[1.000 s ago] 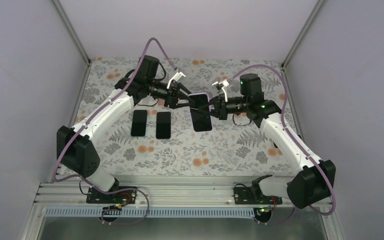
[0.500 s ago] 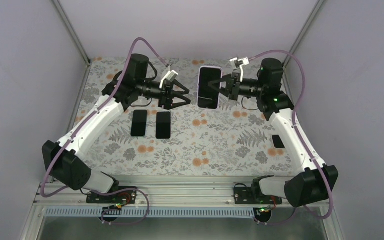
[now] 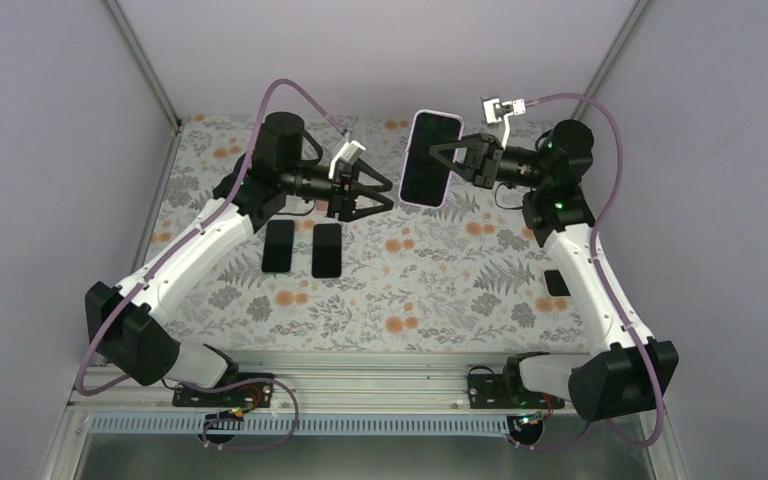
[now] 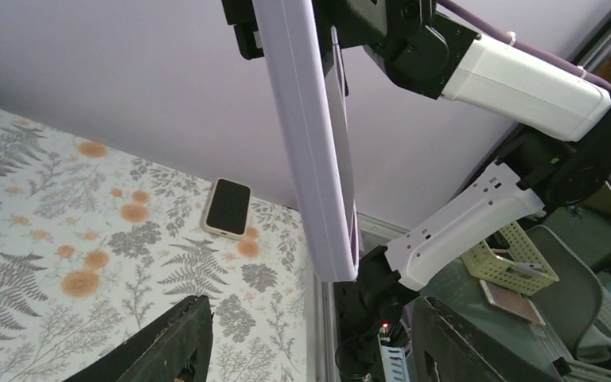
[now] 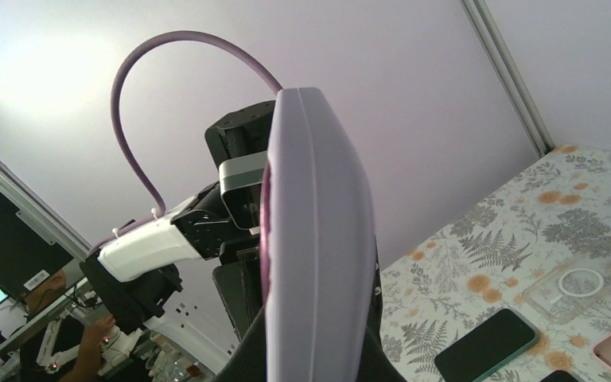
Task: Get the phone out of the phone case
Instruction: Remove the phone case from the phone.
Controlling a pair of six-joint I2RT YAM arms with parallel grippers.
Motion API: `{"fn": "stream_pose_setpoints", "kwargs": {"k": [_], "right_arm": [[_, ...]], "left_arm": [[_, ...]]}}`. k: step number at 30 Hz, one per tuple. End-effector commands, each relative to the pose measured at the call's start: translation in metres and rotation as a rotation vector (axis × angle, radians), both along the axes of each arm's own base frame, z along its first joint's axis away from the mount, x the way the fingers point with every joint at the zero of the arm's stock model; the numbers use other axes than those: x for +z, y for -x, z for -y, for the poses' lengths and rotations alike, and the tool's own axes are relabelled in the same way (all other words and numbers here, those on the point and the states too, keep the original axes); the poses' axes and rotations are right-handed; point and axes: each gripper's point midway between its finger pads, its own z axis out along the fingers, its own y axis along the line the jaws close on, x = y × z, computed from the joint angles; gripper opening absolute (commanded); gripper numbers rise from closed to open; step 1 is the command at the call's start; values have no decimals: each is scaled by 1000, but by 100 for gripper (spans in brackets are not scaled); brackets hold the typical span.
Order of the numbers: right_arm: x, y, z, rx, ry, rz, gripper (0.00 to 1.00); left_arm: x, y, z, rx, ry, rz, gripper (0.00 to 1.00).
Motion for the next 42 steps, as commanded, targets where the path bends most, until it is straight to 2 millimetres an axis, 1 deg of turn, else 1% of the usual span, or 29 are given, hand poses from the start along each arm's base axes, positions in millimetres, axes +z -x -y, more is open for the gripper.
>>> {"fn": "stream_pose_setpoints", "kwargs": {"k": [1,8,13,20,21,26,31,36,42], "right_arm": [[19,14,6,2,-28,54,4],[17,14,6,3,-28,46,4],[14,14,6,1,-27,41,4],[12,14,5,6,-27,33,4],[12,14,5,8,-28,32,4],[15,18,5,16,-30,39,4],[21,24,5,37,-33,48,4],[23,29,5,64,-48,37,4],[22,35,4,87,-51,35,4]], "left_arm": [[11,6,8,-42,33,12,62],[6,-1,12,-23,23,-11,58],[7,1,16,-38,25,-17,55],[8,5,20,-68,30,-14,54],[8,4,20,-65,28,-16,52],[-3,-5,22,-37,4,-43,37],[-12,-16,19,1,-13,-57,29],[-24,-28,17,46,-36,-73,25],[-30,-38,16,82,-52,-86,22]]}}
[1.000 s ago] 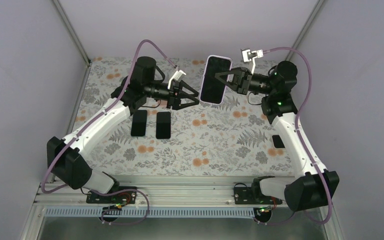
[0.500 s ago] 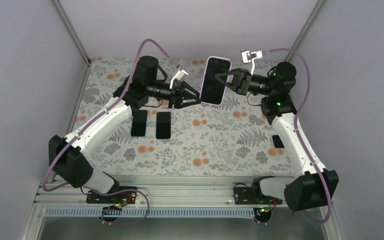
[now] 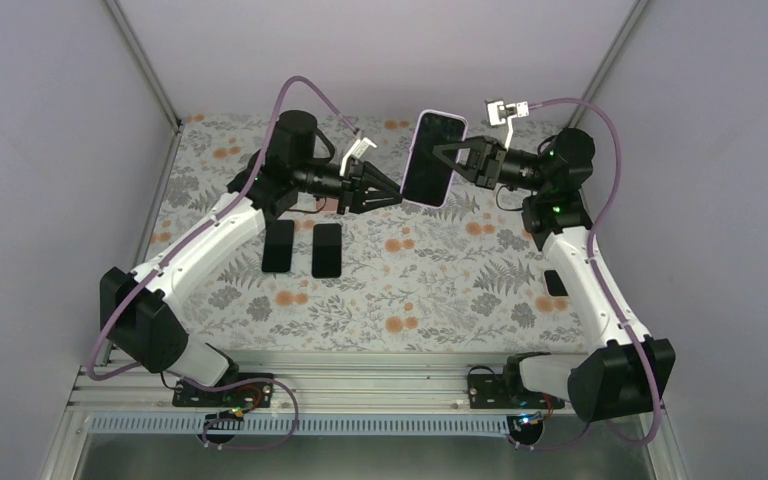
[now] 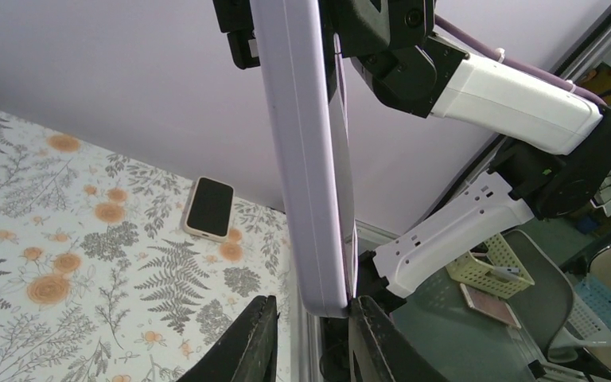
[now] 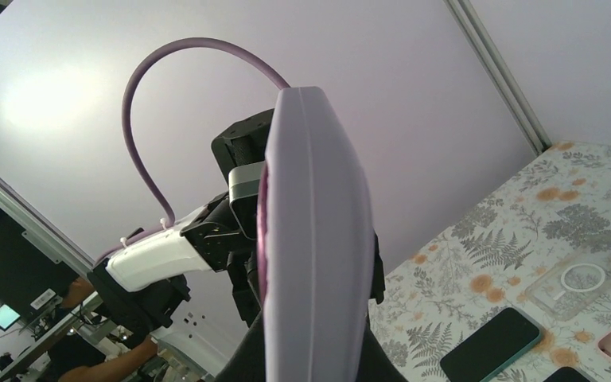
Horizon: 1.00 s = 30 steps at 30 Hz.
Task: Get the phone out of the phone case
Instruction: Remove the phone case from the phone.
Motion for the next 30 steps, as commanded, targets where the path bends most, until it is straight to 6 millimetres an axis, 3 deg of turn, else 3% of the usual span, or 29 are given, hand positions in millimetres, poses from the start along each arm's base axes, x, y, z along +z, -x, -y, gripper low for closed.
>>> {"fn": "stream_pose_setpoints", "kwargs": {"k": [1,27,30], "right_arm": [[26,35,-1,88,-19,75,4],[41,60,-2,168,-69,98,4],[42,58,-1,164,-70,96,4]], "left_arm": [[-26,-34,-1,124,-65,-32,22],[-83,-76,-20,319,-176,-142,21],[-77,-74,-25,296,-148,-143,22]]}}
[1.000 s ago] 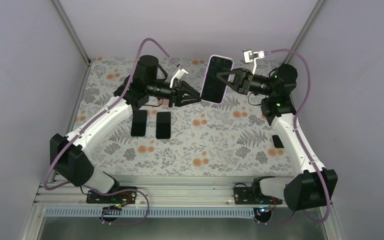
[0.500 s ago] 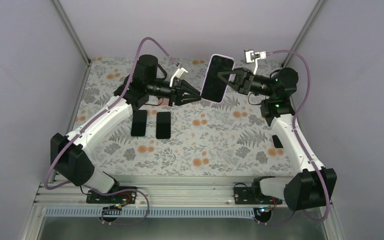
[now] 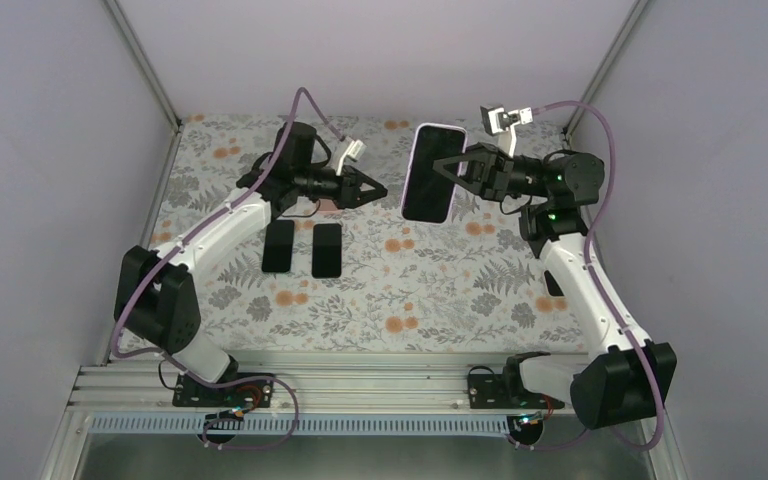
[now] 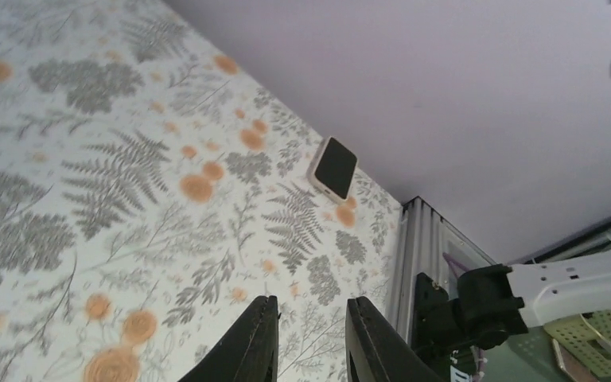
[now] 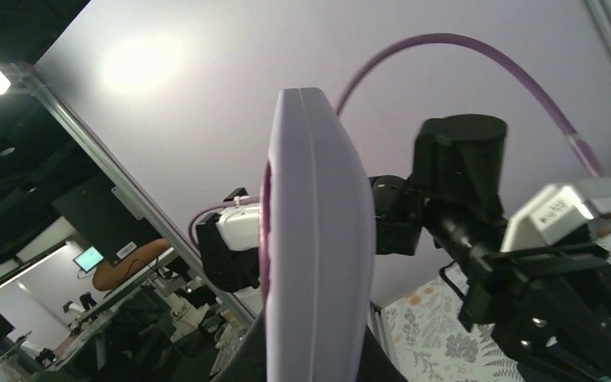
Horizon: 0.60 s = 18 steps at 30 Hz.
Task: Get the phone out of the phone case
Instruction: Remove the phone case from the phone.
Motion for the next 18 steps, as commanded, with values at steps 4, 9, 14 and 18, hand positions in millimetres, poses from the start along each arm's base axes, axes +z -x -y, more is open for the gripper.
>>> {"fn": "stream_pose_setpoints", "kwargs": {"k": [4,9,14,18], "right_arm": [[20,13,4,2,-20,58,4],[12,-3,6,-45,-8,28,4],[6,-20,10,-103,-9,-6,4],[1,-31,13,-132,-9,-44,4]], "left_arm": [[42,19,-9,-98,108,64,29],[88,58,-14,-244,200,155,40],[110,80,-18,-295,229,213,50],[112,88,-15,-297,228,219,57]]}}
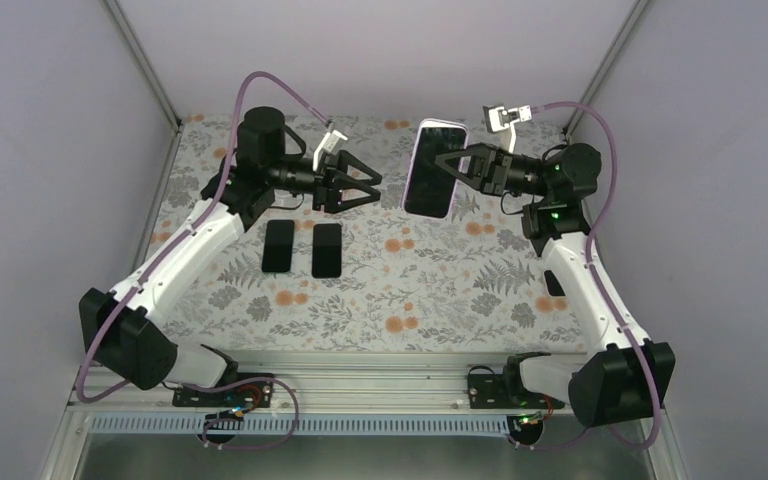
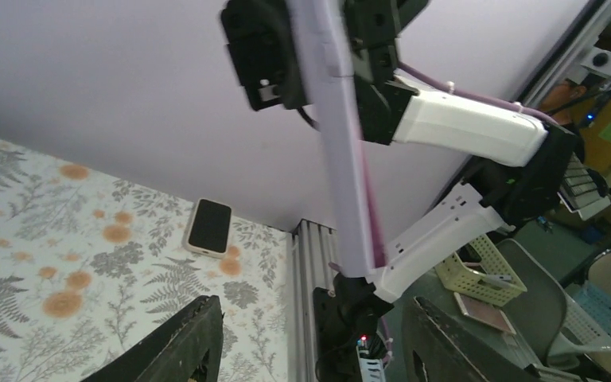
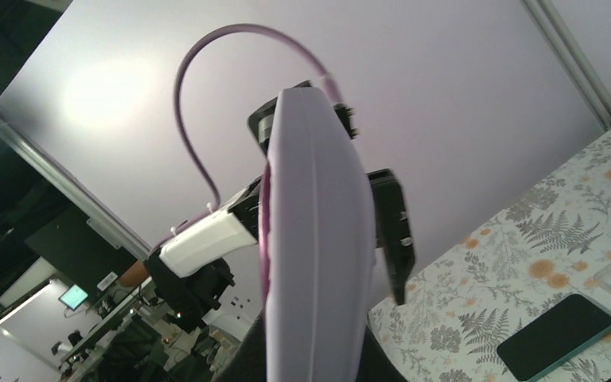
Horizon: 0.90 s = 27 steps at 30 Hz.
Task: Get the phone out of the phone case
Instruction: Remove the phone case from the phone.
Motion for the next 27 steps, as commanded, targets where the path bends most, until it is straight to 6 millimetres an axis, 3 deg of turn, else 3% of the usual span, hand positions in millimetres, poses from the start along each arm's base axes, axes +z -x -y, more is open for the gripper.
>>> {"fn": "stream_pose_setpoints", "kwargs": {"k": [1,10,19,27], "right_arm": [[12,-17,7,-84,-25,16,4],[7,-25,10,-98,-42,-20,4],[6,-19,10,-88,-53,-19,4],[9,-10,11,-66,-66,-1,4]], "left_arm": [[12,15,2,-45,25,46,57],[1,17,19,-34,-2,24,58],[-10,17,41,-45,-38,18,56],[-22,4,46,-11,-60,-30,51]]}}
